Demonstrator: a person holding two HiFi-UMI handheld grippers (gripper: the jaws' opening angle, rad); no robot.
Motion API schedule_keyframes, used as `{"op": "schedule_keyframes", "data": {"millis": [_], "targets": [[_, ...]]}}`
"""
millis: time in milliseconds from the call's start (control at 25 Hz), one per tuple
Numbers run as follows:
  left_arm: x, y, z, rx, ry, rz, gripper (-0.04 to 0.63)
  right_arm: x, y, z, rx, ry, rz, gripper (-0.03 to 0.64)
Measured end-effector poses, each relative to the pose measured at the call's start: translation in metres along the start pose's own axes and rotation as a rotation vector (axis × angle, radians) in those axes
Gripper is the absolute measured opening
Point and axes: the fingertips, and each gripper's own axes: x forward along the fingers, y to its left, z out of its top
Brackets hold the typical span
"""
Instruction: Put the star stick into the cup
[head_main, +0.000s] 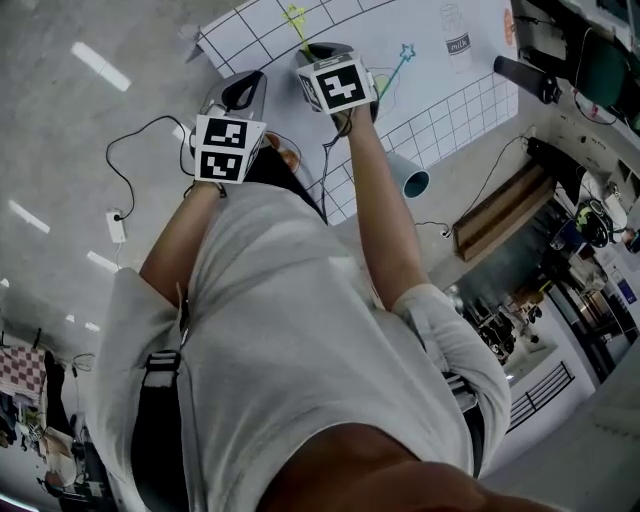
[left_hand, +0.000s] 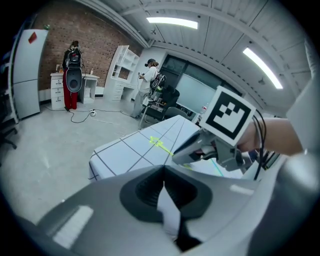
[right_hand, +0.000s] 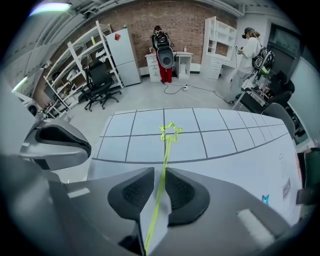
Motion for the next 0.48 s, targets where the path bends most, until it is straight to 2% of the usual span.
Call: {"op": "schedule_keyframes", "data": {"millis": [200, 360, 480], "targets": [[-0.0008, 0.0011, -0.0027, 0.003, 0.011, -0.001, 0.003, 0.0000, -0.0019, 0.0008, 0.034, 0.021, 0.045, 0.049], [-0.0009, -0.0013, -0.0056, 0.014, 0.019, -0.003, 0.003, 0.0011, -0.0042, 0.0007, -0.002, 0.080, 0.046, 0.037], [-0.0030, -0.0030, -0.0083, 0.022, 0.019, 0.003, 0.003, 0.0006, -0.0027, 0.0014, -0.003, 0.042, 0.044, 0.029]]}}
